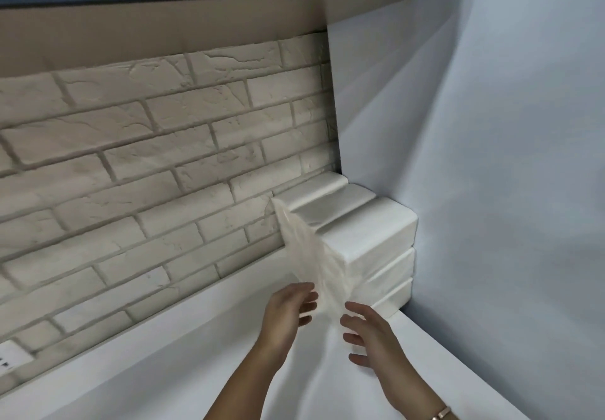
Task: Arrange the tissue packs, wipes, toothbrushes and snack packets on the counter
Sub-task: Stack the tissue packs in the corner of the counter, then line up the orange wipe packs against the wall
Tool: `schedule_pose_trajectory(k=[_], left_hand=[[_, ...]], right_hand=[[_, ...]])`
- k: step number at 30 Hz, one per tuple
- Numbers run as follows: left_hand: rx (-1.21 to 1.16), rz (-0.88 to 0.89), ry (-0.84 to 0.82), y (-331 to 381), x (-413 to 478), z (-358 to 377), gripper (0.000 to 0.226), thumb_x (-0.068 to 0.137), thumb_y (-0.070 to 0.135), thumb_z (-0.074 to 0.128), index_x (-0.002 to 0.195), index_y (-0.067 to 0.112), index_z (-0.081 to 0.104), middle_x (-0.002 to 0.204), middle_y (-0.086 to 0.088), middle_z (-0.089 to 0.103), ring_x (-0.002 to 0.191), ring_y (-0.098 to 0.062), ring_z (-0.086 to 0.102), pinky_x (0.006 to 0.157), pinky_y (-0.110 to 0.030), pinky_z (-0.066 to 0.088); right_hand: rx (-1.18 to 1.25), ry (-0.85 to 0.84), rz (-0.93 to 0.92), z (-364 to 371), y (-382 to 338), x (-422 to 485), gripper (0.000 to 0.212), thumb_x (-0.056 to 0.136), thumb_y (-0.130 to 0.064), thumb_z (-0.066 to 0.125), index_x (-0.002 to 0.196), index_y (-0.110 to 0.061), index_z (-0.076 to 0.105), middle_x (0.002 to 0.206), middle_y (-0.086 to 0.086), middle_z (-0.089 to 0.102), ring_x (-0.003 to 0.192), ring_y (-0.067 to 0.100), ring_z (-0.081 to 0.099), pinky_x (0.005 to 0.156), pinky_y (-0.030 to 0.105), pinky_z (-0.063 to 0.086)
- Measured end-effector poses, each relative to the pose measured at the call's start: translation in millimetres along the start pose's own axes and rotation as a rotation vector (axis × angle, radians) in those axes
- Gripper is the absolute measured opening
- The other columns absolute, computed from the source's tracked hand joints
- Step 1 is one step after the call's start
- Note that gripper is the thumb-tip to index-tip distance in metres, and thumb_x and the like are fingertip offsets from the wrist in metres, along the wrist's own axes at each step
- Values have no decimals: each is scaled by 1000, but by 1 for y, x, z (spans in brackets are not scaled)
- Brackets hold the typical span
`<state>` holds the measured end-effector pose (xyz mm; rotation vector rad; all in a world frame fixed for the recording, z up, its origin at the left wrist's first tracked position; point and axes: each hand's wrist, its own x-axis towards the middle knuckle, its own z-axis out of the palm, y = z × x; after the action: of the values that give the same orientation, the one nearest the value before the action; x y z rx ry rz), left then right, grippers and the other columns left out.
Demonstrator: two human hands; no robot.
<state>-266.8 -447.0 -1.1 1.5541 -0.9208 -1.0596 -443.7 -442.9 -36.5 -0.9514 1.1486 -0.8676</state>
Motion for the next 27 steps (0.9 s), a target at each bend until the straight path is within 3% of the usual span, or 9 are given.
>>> schedule_pose_trajectory(k=[4, 6, 9, 13, 19, 22, 27], left_hand=[[36, 1, -12, -23, -33, -48, 17, 93, 31, 68, 97, 20, 80, 96, -2, 80, 92, -25, 75, 83, -40, 58], [34, -15, -1, -34, -49, -74, 28, 81, 41, 65, 95, 21, 80, 96, -1, 79, 88, -23, 75, 78, -36, 56], [10, -38, 49, -50, -67, -110, 34, 76, 43, 61, 93, 22, 81, 95, -1, 80, 87, -25, 75, 76, -35, 55], [-28, -82, 105, -74, -95, -156, 34, 76, 43, 61, 94, 23, 81, 96, -2, 80, 90, -28, 75, 75, -35, 56], [-73, -120, 153, -103, -133, -211, 31, 75, 43, 63, 90, 25, 82, 96, -3, 80, 88, -28, 74, 73, -34, 56], [-81, -130, 174, -118, -151, -237, 18, 83, 38, 68, 87, 28, 82, 96, -4, 80, 85, -26, 73, 72, -34, 55], [-70, -139, 234, -145, -175, -277, 21, 100, 19, 62, 92, 20, 81, 94, -3, 80, 87, -29, 73, 72, -35, 53]], right_hand=[[-37, -17, 46, 38, 6, -17, 29, 81, -35, 76, 110, -34, 72, 115, 0, 72, 104, 20, 69, 90, 41, 55], [-77, -42, 68, 57, 6, -27, 42, 65, -40, 74, 107, -31, 74, 109, 1, 75, 101, 22, 70, 83, 37, 53], [-109, -68, 66, 77, 11, -39, 46, 59, -40, 70, 104, -29, 75, 110, 5, 75, 97, 23, 70, 79, 34, 51], [-147, -73, 63, 109, 26, -59, 47, 60, -39, 68, 105, -28, 73, 110, 6, 74, 107, 30, 70, 77, 33, 50], [-206, -94, 53, 148, 46, -89, 46, 62, -40, 67, 106, -29, 74, 107, 4, 75, 102, 27, 72, 79, 34, 53], [-231, -102, 42, 169, 56, -104, 43, 64, -40, 67, 105, -29, 74, 106, 2, 75, 101, 27, 72, 82, 36, 54], [-255, -131, 23, 204, 80, -129, 16, 90, -24, 68, 105, -27, 74, 108, 3, 75, 103, 27, 71, 83, 36, 53]])
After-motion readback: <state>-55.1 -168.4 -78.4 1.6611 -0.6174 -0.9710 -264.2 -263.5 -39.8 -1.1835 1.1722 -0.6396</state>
